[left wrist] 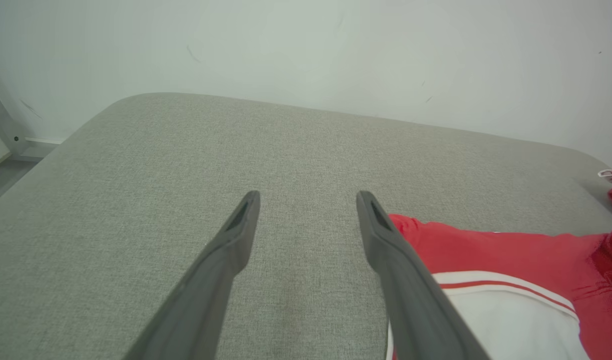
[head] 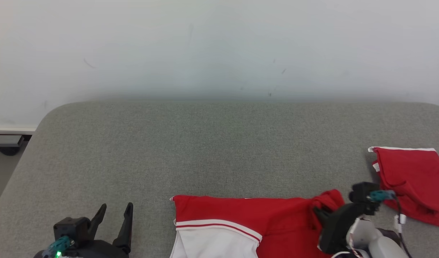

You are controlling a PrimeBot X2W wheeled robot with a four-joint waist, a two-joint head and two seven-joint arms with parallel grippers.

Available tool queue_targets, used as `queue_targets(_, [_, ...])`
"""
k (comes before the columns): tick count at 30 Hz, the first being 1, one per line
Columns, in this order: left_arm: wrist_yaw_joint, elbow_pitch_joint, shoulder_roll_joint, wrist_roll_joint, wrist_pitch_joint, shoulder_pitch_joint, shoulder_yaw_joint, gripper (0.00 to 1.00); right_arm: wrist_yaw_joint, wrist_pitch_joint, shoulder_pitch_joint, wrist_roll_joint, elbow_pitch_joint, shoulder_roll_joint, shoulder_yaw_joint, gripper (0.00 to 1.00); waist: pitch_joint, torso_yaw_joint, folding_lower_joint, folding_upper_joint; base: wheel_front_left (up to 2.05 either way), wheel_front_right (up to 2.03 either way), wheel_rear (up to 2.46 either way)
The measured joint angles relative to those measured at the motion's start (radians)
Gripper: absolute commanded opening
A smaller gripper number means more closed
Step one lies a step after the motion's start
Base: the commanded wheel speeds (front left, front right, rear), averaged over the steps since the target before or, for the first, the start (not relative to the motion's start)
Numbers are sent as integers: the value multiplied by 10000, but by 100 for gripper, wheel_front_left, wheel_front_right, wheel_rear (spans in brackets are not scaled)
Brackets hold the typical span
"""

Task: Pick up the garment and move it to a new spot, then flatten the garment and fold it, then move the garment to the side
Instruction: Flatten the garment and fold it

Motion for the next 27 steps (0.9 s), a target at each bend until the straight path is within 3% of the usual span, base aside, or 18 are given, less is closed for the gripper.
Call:
queue_targets(5, [-35,13,-2,0,4,-2,-71,100,268,257,-238,-58,-451,399,750,0,-64,1,0,-1,0,0,0])
queue_targets(16, [-77,27,-10,2,27,-1,-207,100,282,880,-619,102,-688,443,2428,0,-167,81,0,0,0,0,0])
queue_targets(24, [-176,63,-199,17,163,-70,-514,100,-899,706,-1628,2015,-1198,359,5129,0,-140,322,0,0,0,0,0])
queue_targets(27, [-199,79,-217,33,180,-99,-562,100,-1110,522,-2108,2543,-1279,349,5730,0,-108,469,0,0,0,0,0])
